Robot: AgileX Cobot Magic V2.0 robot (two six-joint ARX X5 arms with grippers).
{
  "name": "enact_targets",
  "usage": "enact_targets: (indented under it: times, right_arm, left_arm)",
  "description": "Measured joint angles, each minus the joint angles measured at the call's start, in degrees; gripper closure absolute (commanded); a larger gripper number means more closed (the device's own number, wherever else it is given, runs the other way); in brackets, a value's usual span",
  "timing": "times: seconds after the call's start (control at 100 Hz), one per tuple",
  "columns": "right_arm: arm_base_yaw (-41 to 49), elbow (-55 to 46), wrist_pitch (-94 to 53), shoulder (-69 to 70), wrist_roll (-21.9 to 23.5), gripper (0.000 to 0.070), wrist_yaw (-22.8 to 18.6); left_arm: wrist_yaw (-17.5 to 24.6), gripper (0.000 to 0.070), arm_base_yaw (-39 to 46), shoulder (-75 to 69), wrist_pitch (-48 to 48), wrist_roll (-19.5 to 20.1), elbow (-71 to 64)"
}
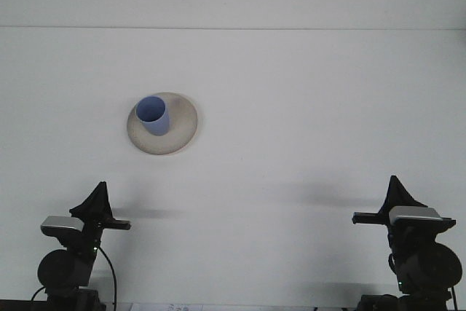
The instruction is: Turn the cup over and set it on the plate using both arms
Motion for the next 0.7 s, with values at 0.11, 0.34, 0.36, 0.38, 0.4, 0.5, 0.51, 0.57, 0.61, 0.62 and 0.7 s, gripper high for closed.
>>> enact_targets:
  times: [0.11,0.34,0.36,0.38,0.4,0.5,0.51,0.57,0.61,0.62,0.7]
  right_arm:
    - [0.0,-7.3,5.8,-5.1,0.0,0.0700,0.0]
    - [0.0,-18.1,7.6,-13.9,0.0,0.0700,0.2]
    - [0.0,-18.5,8.3,-13.8,0.0,0.0700,0.2]
    - [0.0,-18.9,9.2,-13.8,0.0,0.0700,0.2]
    - [0.0,-19.3,10.2,-13.7,0.0,0.0700,0.2]
    - [0.0,-21.6,14.9,-13.7,0.0,0.0700,0.2]
    - [0.0,-21.9,15.3,-13.7,0.0,0.0700,0.1]
    - [0.0,-23.3,17.6,-13.7,0.0,0.0700,0.1]
    - [0.0,-24.2,18.8,-13.7,0.0,0.0700,0.1]
    - [0.0,-24.3,19.0,-13.7,0.0,0.0700,0.1]
    - [0.0,-24.4,18.7,-13.7,0.0,0.0700,0.2]
  left_arm:
    - [0.0,0.0688,0.0,0.0,0.0,0.0,0.0]
    - [0.0,0.0688,0.0,0.0,0.0,0.0,0.0]
    - [0.0,0.0688,0.0,0.0,0.0,0.0,0.0]
    - [0.0,0.0688,0.0,0.0,0.0,0.0,0.0]
    - [0.0,0.0688,0.0,0.0,0.0,0.0,0.0]
    - [0.0,0.0688,0.0,0.0,0.0,0.0,0.0]
    - [0.0,0.0688,0.0,0.0,0.0,0.0,0.0]
    - [0.0,0.0688,0.0,0.0,0.0,0.0,0.0]
    - [0.0,0.0688,0.0,0.0,0.0,0.0,0.0]
    - [0.0,0.0688,0.0,0.0,0.0,0.0,0.0]
    - [0.0,0.0688,0.0,0.0,0.0,0.0,0.0]
